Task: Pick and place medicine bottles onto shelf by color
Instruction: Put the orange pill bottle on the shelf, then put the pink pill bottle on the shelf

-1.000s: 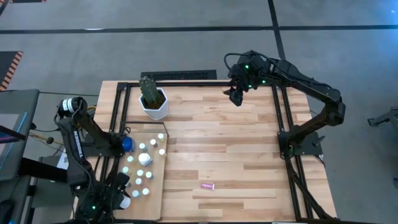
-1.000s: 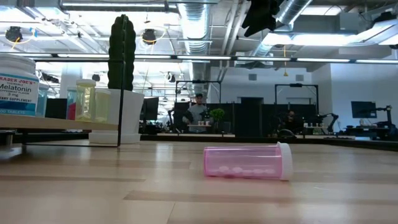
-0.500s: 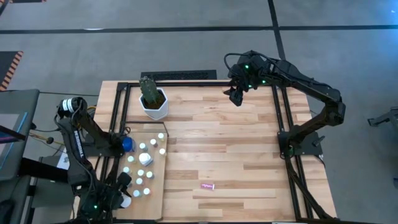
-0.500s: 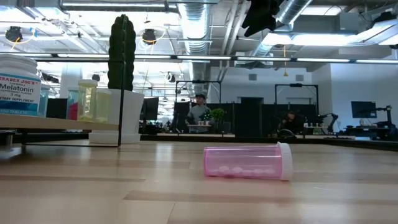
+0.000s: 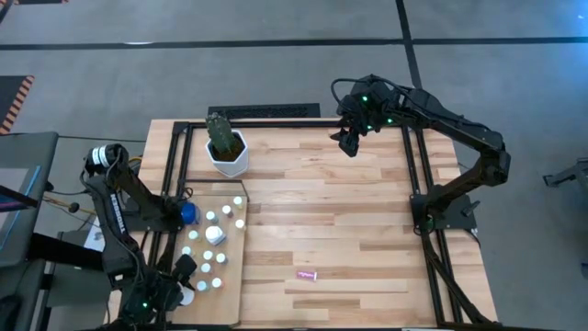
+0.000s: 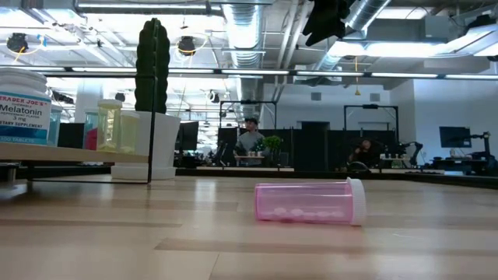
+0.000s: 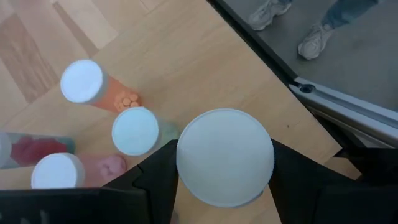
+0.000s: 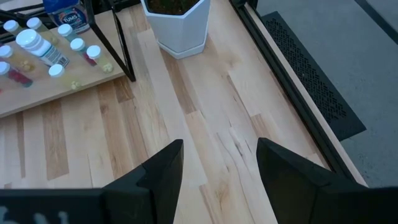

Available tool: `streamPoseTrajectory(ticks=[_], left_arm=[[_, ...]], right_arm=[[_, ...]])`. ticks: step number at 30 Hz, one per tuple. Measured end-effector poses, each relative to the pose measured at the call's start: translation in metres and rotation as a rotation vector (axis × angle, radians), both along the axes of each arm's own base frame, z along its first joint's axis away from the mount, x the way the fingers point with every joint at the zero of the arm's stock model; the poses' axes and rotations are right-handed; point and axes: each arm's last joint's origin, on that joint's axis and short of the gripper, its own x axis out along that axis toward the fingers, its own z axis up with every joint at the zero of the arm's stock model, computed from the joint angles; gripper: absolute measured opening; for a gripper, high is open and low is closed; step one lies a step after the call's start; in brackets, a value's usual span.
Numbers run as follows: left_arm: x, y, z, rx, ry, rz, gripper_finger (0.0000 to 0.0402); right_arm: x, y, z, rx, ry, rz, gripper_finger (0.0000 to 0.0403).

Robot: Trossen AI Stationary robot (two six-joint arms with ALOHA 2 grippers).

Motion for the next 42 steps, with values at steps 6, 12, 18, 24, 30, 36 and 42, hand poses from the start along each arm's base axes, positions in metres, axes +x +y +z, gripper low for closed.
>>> streamPoseTrajectory(ticks=[6,12,18,24,30,36,42], left_arm=[[0.000,0.001,0.000,0.001,0.007,0.006,0.0190],[0.000,0.001,0.000,-0.017,0.020,0.046,0.0196],[0.000,0.001,0.001,-0.041,0.018,0.096,0.0227],[0.001,0.002,0.003,-0.049,-0.013,0.119,0.0246],[0.000,0.007,0.012,-0.106,-0.027,0.154,0.0246],[-0.002,0.017,0.028,-0.183,-0.044,0.168,0.0246],[-0.002,0.029,0.048,-0.255,-0.170,0.185,0.0246]], right_arm=[[0.000,0.000,0.000,0.000,0.000,0.000,0.0224],[0.000,0.000,0.000,0.000,0.000,0.000,0.0224],[0.000,0.000,0.000,0.000,0.000,0.000,0.0224],[0.000,0.000,0.000,0.000,0.000,0.000,0.0224],[0.000,0.000,0.000,0.000,0.000,0.000,0.0224],[0.000,0.000,0.000,0.000,0.000,0.000,0.0224],[0.000,0.000,0.000,0.000,0.000,0.000,0.0224]])
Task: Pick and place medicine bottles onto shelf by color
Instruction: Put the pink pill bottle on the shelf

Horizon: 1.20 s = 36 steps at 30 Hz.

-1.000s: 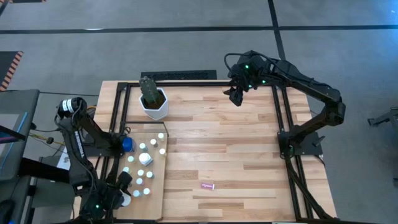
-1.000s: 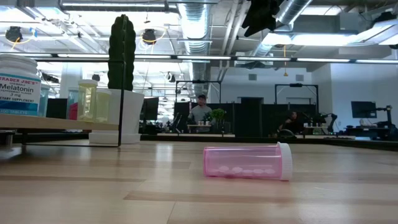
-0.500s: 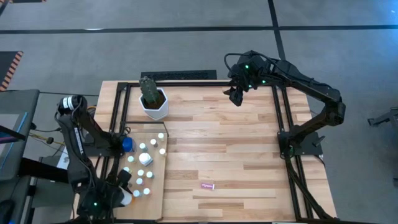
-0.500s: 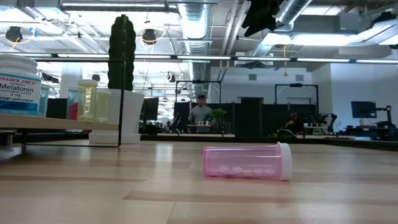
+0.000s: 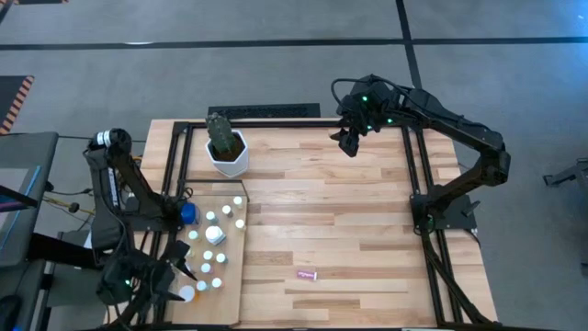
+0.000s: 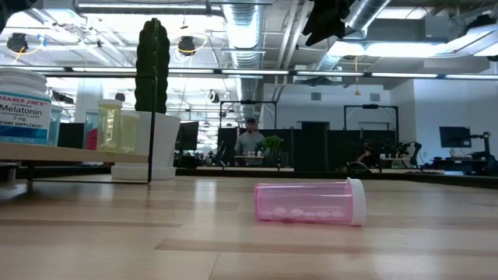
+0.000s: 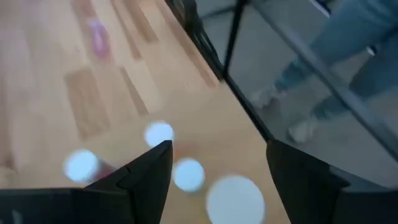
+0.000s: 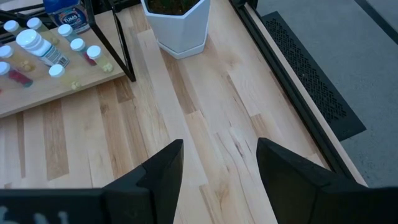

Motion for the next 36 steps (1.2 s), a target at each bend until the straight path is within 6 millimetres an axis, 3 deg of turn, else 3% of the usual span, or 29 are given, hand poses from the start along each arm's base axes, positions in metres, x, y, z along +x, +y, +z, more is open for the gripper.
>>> streamPoseTrajectory(ticks=[9,19,28,36], left_arm=[[0.022,0.011,0.039,0.076,-0.189,0.015,0.0246],[0.090,0.044,0.068,0.062,-0.348,0.322,0.0246],[0.155,0.074,0.067,0.051,-0.440,0.515,0.0246],[0.213,0.074,0.039,-0.090,-0.451,0.565,0.0246]], right_arm=[[0.000,0.000,0.000,0.000,0.000,0.000,0.0224],[0.000,0.000,0.000,0.000,0.000,0.000,0.0224],[0.000,0.000,0.000,0.000,0.000,0.000,0.0224],[0.001,0.000,0.001,-0.006,-0.012,0.000,0.0224]])
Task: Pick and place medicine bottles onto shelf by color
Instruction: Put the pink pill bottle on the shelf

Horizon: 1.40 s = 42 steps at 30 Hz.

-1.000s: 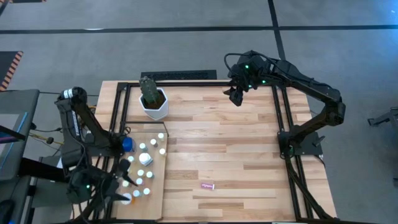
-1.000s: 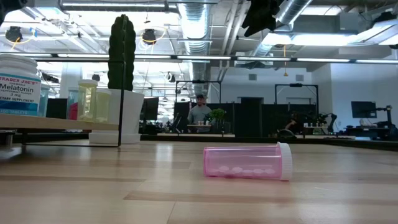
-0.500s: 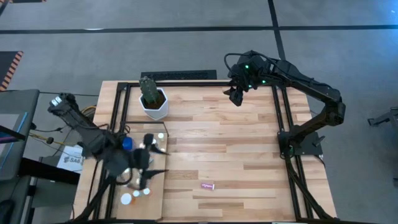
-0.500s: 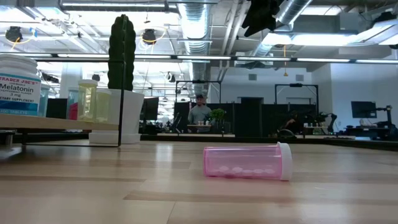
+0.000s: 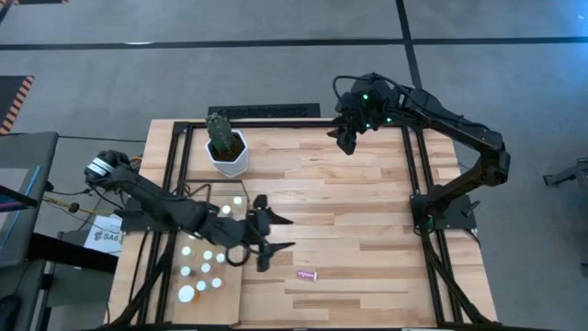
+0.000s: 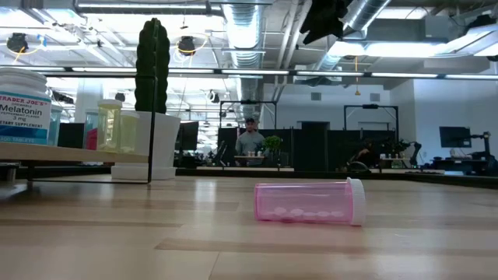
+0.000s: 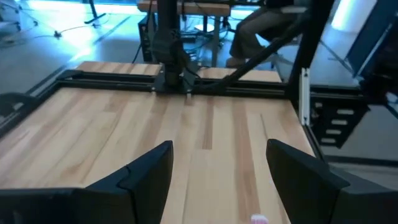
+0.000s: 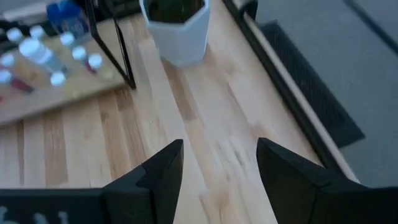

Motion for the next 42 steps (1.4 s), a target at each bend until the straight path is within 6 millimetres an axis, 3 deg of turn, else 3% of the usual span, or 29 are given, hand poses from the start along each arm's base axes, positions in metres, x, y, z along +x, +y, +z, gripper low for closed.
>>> streamPoseTrajectory(ticks=[8,11,15,21,29,33,38,42], left_arm=[[0.030,-0.001,-0.001,-0.038,-0.008,0.048,0.0246],[0.030,0.000,-0.001,-0.051,-0.005,0.059,0.0246],[0.029,0.001,-0.004,-0.108,0.016,0.118,0.0246],[0.027,-0.001,-0.009,-0.217,0.066,0.094,0.0246],[0.025,-0.004,-0.013,-0.274,0.141,0.003,0.0246],[0.024,-0.006,-0.016,-0.328,0.200,-0.063,0.0246],[0.020,-0.009,-0.021,-0.428,0.293,-0.124,0.0246],[0.016,-0.015,-0.022,-0.442,0.324,-0.163,0.0246]], right_arm=[[0.011,0.001,0.012,-0.001,-0.166,-0.037,0.0224],[0.016,0.003,0.018,-0.012,-0.234,-0.032,0.0224],[0.021,0.014,0.019,0.126,-0.285,-0.094,0.0224],[0.022,0.036,0.011,0.268,-0.203,-0.112,0.0224],[0.015,0.090,-0.007,0.373,0.075,0.018,0.0224],[0.022,0.124,-0.019,0.379,0.174,0.116,0.0224],[0.035,0.160,-0.032,0.381,0.233,0.219,0.0224],[0.061,0.187,-0.046,0.387,0.181,0.292,0.0224]])
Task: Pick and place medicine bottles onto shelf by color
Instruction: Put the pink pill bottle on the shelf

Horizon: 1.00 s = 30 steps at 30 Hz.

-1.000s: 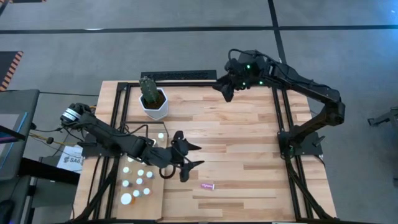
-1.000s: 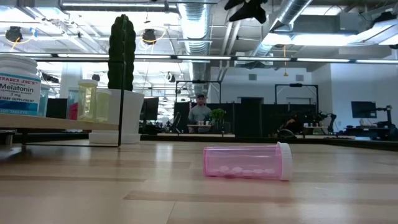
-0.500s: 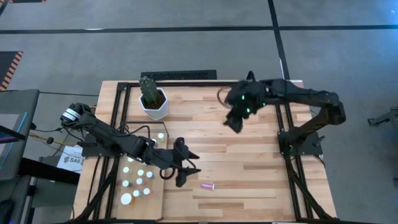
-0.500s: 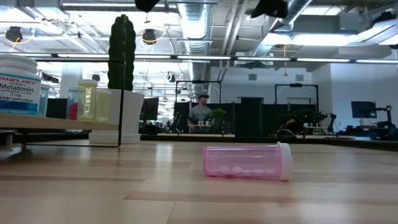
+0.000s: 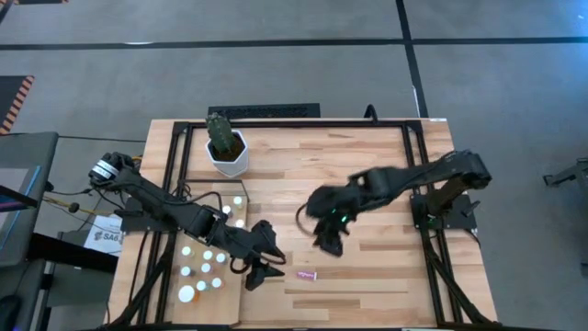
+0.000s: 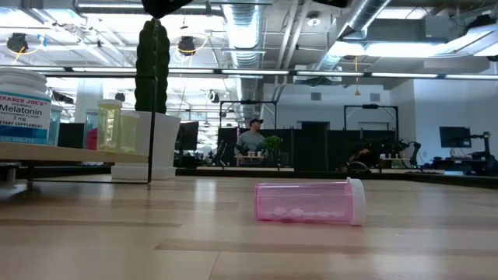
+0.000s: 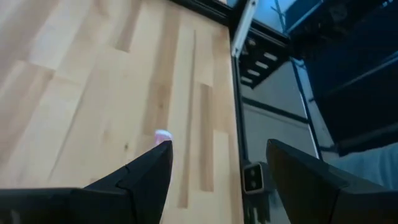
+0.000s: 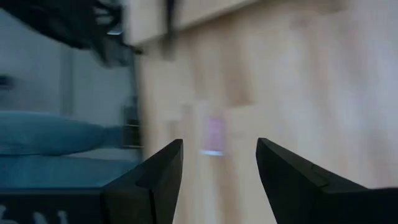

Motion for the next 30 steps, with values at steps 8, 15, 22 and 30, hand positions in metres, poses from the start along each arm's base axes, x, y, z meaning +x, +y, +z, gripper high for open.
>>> streamPoseTrajectory(ticks=[8,15,22,30], left_arm=[[-0.013,-0.018,-0.004,0.000,0.060,-0.057,0.0246],[-0.030,-0.034,-0.003,-0.015,0.095,-0.094,0.0246],[-0.055,-0.041,0.004,0.032,0.126,-0.052,0.0246],[-0.069,-0.051,0.005,0.055,0.128,-0.019,0.0246]], right_arm=[[0.030,0.040,-0.052,0.150,0.209,0.102,0.0222],[0.038,0.080,-0.092,-0.224,0.190,0.072,0.0214],[0.050,0.118,-0.129,-0.248,0.160,0.107,0.0214],[0.057,0.126,-0.139,-0.224,0.123,0.098,0.0212]])
